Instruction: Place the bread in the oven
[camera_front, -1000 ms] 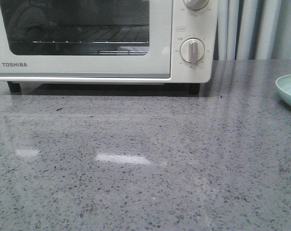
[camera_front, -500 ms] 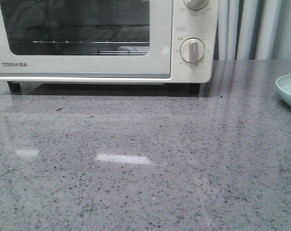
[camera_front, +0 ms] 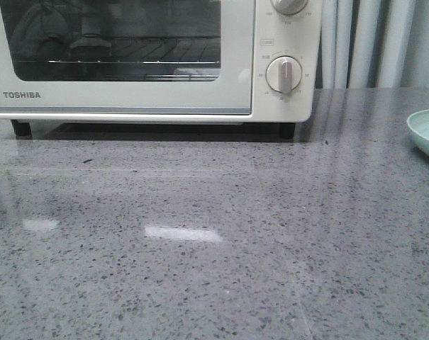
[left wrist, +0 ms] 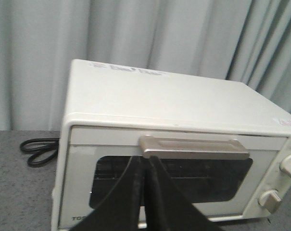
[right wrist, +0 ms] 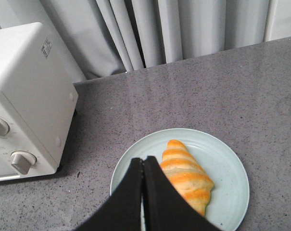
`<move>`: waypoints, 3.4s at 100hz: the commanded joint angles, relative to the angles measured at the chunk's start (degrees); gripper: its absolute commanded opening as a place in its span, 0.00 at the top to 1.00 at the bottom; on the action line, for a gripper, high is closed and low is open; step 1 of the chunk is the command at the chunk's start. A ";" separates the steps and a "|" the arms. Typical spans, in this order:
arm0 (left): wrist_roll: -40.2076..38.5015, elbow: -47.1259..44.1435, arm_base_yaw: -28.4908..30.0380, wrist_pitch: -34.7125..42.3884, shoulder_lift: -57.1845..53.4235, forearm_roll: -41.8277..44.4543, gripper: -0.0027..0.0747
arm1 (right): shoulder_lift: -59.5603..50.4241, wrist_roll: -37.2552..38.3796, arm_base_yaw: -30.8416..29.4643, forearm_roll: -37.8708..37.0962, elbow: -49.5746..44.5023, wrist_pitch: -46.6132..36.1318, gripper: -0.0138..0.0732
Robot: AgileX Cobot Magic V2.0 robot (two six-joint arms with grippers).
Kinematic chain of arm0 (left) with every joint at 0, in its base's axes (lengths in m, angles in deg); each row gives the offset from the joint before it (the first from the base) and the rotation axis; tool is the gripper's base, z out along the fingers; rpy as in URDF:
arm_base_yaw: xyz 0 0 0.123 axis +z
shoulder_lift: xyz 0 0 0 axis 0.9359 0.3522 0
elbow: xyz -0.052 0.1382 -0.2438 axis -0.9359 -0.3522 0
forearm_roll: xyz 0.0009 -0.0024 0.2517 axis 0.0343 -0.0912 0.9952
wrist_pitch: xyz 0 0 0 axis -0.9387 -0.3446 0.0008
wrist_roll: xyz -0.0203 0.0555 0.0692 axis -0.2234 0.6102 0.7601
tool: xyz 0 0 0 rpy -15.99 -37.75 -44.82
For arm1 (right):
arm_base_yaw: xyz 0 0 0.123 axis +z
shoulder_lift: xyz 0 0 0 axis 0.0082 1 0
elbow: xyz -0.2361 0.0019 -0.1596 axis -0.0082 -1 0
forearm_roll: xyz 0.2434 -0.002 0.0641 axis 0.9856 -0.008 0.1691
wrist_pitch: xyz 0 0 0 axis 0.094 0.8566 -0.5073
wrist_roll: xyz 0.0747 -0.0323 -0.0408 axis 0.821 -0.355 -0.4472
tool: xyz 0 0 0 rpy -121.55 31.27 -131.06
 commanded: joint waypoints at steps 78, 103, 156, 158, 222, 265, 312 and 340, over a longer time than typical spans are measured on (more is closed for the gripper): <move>0.08 20.78 -8.72 2.28 28.81 3.06 0.99 | 0.90 -1.29 2.61 0.67 1.97 -3.07 0.92; 0.08 20.78 -8.61 4.15 32.52 3.90 0.99 | 0.90 -1.29 2.61 0.67 1.97 -3.07 0.92; 0.08 16.37 -8.72 -3.59 32.60 2.32 0.99 | 0.80 -1.29 2.61 0.67 2.01 -2.96 0.92; 0.08 15.65 -8.72 -3.33 31.99 2.00 0.99 | 0.80 -1.29 2.61 0.67 2.01 -2.96 0.92; 0.08 -5.48 -18.59 -3.60 -9.94 -5.38 0.99 | 4.78 -1.29 2.61 -4.24 2.01 10.90 0.86; 0.98 -5.48 -19.08 -6.00 -16.72 -3.33 0.99 | 29.96 -1.29 2.61 -9.23 2.01 10.91 0.38; 0.98 -5.48 -19.08 -6.80 -16.72 -3.33 0.99 | 43.23 -1.29 2.61 -11.96 2.01 4.15 0.57; 0.98 -5.48 -19.08 -6.80 -16.99 -3.44 0.99 | 46.29 -1.29 2.61 -11.96 2.12 4.51 0.92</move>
